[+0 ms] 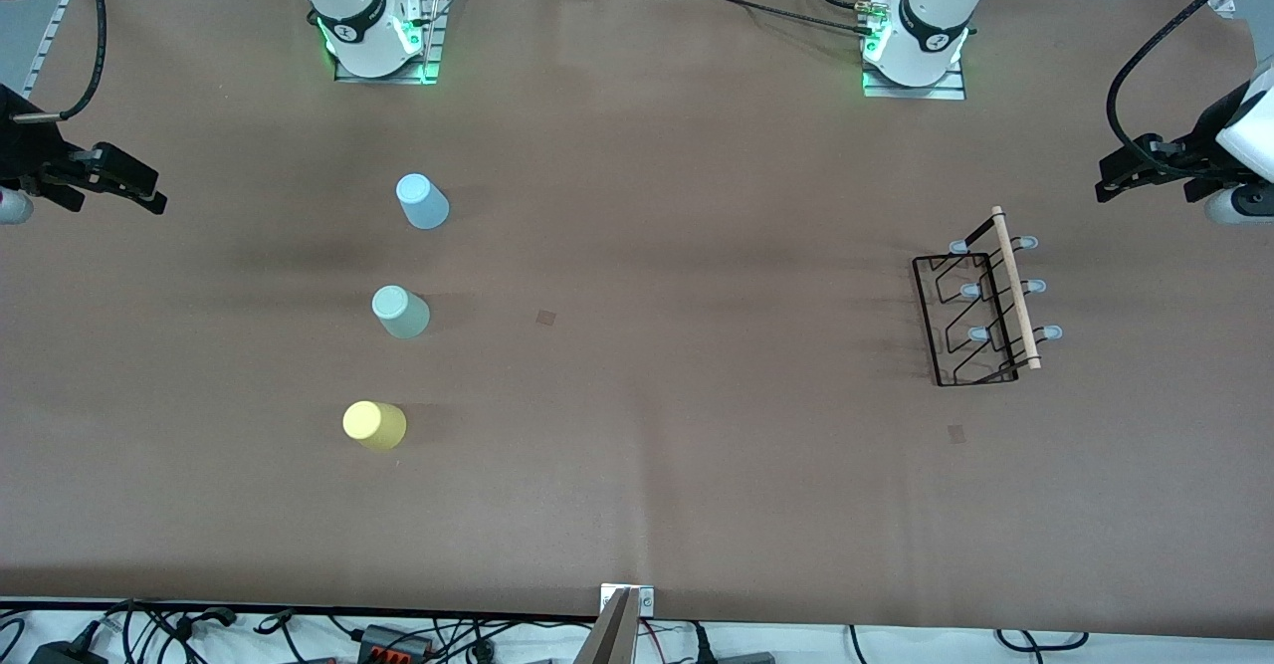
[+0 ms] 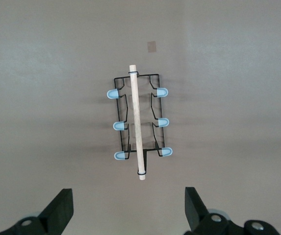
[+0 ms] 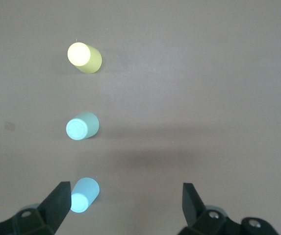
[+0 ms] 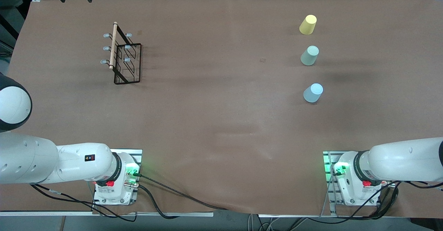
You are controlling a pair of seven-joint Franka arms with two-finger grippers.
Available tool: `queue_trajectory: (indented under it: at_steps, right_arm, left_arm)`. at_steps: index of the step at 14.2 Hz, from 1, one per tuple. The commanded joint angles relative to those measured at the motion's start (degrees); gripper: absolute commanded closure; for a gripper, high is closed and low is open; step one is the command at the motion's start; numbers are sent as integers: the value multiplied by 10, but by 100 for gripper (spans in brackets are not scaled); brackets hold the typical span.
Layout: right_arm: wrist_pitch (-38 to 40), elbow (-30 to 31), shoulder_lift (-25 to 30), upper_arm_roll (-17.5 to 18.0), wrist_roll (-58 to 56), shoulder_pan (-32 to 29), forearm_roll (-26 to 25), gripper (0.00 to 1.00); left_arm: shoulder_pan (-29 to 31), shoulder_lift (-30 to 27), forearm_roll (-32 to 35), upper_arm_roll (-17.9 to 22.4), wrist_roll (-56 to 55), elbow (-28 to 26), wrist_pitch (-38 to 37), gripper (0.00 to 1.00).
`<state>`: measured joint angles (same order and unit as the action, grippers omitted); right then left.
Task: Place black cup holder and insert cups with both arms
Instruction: 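Reach the left gripper down to the wooden dowel of the black holder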
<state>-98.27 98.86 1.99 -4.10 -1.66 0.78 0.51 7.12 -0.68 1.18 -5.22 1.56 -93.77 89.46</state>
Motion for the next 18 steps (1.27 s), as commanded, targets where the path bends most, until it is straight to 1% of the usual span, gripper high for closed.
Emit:
queue_trajectory:
  at_steps: [1, 5, 8, 9, 10, 13, 16, 18]
  right_arm:
    - [4, 6, 13, 1, -1, -2, -6, 0]
    - [5, 5, 10, 1, -1, -2, -6, 0]
    - [5, 5, 8, 1, 1, -2, -6, 0]
    - [5, 5, 8, 1, 1, -2, -6, 0]
    - [5, 5, 8, 1, 1, -2, -6, 0]
    - [3, 5, 8, 1, 1, -2, -6, 0]
    - [2, 5, 7, 1, 0, -2, -6, 0]
    - [3, 3, 7, 1, -1, -2, -6, 0]
  left_arm:
    - [0, 9, -10, -1, 6, 19, -6, 0]
    - [7, 16, -10, 0, 10, 17, -6, 0]
    - [1, 48, -5, -1, 10, 8, 3, 0]
    - [-2, 65, -7, -2, 10, -4, 13, 0]
    - [-4, 79, -7, -3, 11, -22, 54, 0]
    - [-4, 90, -5, -5, 11, -115, 189, 0]
    - [2, 55, -4, -5, 12, -233, 292, 0]
    - [6, 32, -4, -5, 12, -328, 396, 0]
